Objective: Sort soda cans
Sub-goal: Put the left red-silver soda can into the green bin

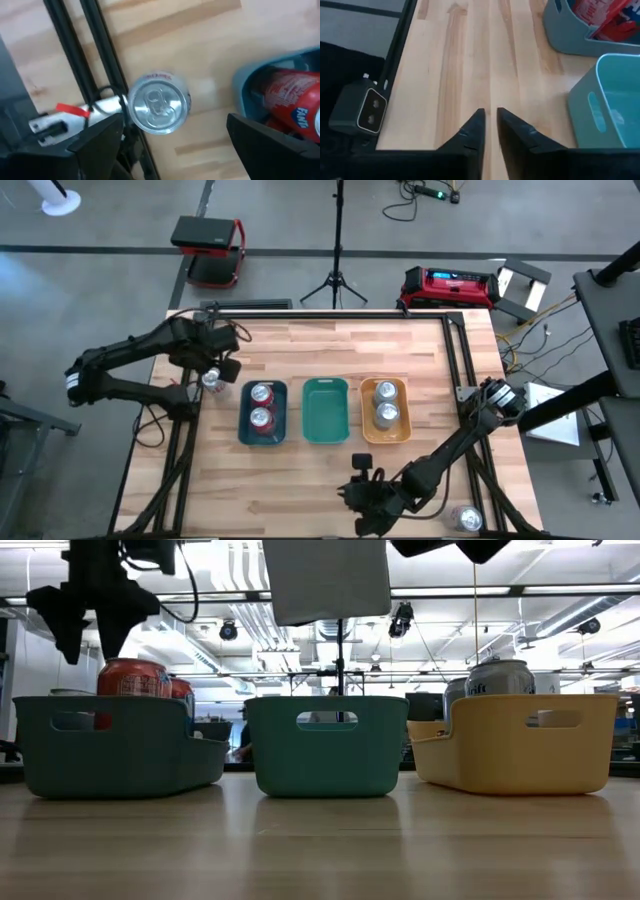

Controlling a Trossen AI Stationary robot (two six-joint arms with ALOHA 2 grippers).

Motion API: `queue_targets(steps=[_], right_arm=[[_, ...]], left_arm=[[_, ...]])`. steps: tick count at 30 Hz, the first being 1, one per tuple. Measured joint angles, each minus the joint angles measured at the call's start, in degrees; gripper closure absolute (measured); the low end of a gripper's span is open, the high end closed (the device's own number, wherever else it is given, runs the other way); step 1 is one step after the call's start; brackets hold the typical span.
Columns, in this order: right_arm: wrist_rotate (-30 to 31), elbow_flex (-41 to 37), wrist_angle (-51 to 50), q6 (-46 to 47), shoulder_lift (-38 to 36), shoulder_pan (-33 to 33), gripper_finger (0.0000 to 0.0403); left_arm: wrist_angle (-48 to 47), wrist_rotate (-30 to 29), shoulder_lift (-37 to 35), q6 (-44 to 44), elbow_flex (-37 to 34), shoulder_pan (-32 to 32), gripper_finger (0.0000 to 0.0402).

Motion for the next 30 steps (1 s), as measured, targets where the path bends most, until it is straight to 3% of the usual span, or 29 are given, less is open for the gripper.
queue_targets(steps=[14,21,30], right_arm=[[-2.6,0.0,-0.2,-4.5,-0.1,-1.6,0.0215],[-3.1,0.0,0.0,-3.6,-0.1,-1.6,0.0189],[-3.2,0.0,0.0,-3.6,-0.1,-2.0,0.0186]], left_arm=[[-0.1,2.3,1.6,-1.1,-0.9,3.8,0.0058],[2.2,2.2,1.1,-1.1,-7.8,5.6,0.0058],[10.5,3.7,-1.8,2.4,-14.1,8.8,0.0058]])
